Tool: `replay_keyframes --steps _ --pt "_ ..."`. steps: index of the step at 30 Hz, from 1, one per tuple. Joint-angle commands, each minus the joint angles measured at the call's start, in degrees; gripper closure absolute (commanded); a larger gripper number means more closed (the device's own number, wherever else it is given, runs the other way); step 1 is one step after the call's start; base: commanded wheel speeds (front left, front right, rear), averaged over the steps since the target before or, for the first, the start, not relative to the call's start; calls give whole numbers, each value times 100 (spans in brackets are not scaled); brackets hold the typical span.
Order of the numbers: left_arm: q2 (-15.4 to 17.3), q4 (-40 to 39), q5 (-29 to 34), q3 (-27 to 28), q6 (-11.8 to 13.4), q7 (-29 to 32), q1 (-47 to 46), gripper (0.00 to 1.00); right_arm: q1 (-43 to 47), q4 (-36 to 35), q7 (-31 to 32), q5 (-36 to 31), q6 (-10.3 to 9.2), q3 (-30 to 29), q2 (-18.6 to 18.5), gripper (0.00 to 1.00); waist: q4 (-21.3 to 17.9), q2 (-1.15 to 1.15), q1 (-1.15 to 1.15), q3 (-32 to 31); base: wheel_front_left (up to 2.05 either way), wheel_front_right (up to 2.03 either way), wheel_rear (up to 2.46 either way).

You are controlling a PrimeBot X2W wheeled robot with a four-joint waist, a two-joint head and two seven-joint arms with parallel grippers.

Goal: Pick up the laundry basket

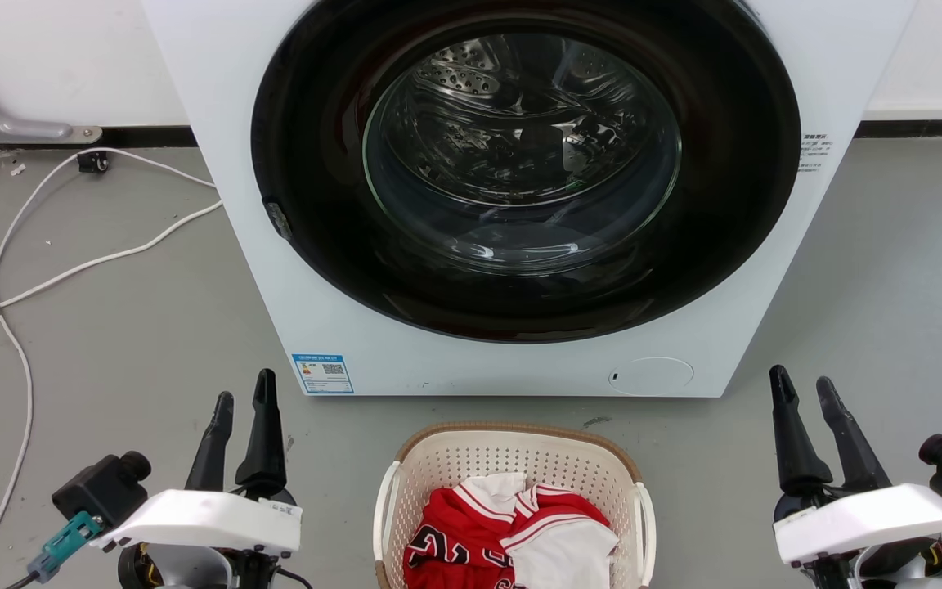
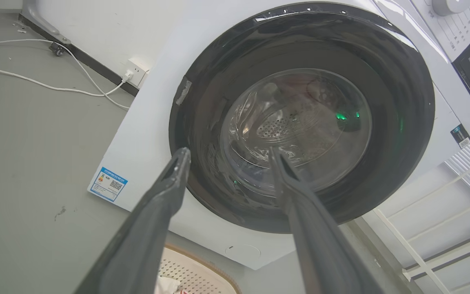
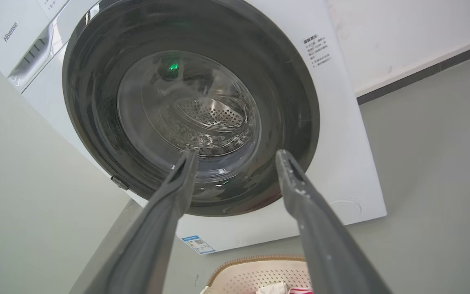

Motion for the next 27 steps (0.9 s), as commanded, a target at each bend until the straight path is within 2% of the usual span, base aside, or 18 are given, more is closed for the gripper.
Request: replay_keyframes --steps 1,27 --pt "18 -108 181 -30 -13 -65 4 0 -24 -116 -58 -184 0 16 -7 0 -1 0 0 -1 0 0 0" --pt "25 -255 1934 -253 105 -463 190 0 236 -351 -459 -2143 0 99 1 0 12 0 0 -5 0 0 0"
